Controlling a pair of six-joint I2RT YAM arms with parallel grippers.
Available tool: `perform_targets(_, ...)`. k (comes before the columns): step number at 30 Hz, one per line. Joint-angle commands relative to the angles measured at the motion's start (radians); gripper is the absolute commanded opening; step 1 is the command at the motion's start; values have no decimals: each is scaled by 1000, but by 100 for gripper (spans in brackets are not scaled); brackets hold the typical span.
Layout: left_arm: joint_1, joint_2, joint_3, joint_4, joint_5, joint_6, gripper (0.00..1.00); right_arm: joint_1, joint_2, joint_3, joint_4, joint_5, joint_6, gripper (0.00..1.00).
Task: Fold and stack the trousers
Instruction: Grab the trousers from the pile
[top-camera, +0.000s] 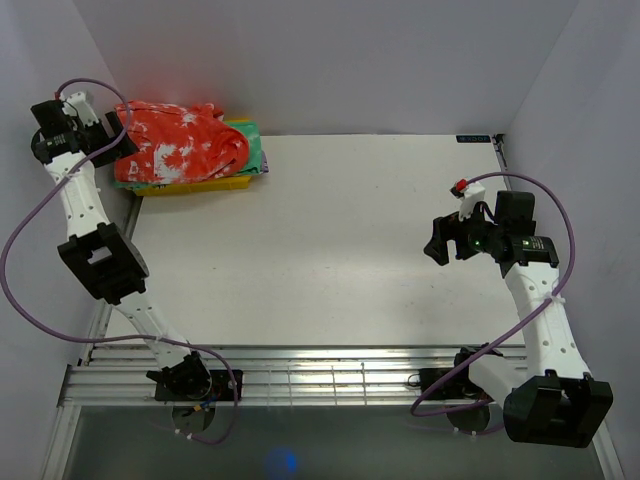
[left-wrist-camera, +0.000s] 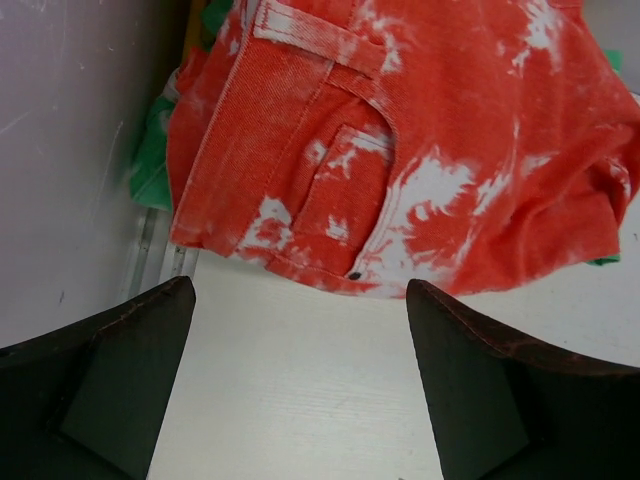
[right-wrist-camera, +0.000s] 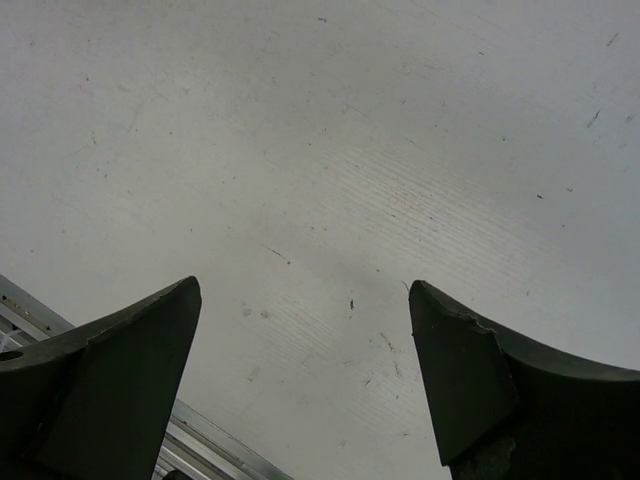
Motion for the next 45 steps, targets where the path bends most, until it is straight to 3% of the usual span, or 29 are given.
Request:
perform_targets(1,3,33,70,78,23,-5,98,4,1,-9,43,-22,4,90)
perform_targets(15,-17,214,140,297,163,-153,98,4,44,-13,63,-4,3,90)
perform_targets(24,-141,277,162,351,89,-155,98,4,61,-4,63,29,-3,90)
perform_targets(30,-207,329,176,346,-44,-123,98,4,81,11,60,36,-3,90)
perform_targets(31,-213,335,176,349,-53,-121,95,4,84,14,58,38,-5,90)
perform_targets(32,-215,337,177,351,-58,-121,80,4,87,19,58,38,-5,90)
perform_targets(34,-219,338,185,352,-58,-109,65,4,91,21,59,35,-5,90)
perform_targets(35,-221,334,188,349,-53,-100,50,4,91,21,61,33,-3,90)
perform_targets(38,-227,314,203,346,-9,-97,26,4,101,21,64,24,3,90)
perform_targets(40,-231,303,229,319,55,-101,2,4,104,22,64,18,6,90)
perform_targets(45,-231,156,246,367,183,-176,0,4,88,16,73,15,10,90)
